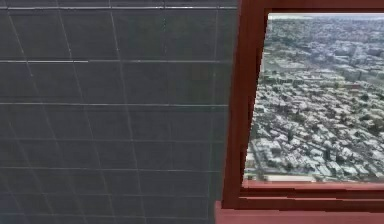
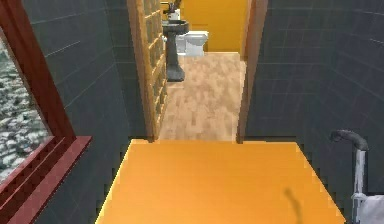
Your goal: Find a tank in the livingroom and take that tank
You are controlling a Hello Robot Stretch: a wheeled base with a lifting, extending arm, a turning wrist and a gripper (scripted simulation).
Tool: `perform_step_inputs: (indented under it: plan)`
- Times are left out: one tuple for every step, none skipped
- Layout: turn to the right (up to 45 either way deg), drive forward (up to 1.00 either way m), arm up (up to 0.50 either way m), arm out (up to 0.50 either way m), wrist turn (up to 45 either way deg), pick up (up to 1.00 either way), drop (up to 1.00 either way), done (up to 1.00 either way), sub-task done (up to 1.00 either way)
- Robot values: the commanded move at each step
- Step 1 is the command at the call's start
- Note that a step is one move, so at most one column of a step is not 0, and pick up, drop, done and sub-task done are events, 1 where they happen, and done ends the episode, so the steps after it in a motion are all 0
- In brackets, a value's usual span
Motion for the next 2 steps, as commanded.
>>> perform_step_inputs:
  plan:
    - [-45.0, 0.00, 0.00, 0.00, 0.0, 0.00, 0.00, 0.00, 0.00]
    - [-42.0, 0.00, 0.00, 0.00, 0.0, 0.00, 0.00, 0.00, 0.00]
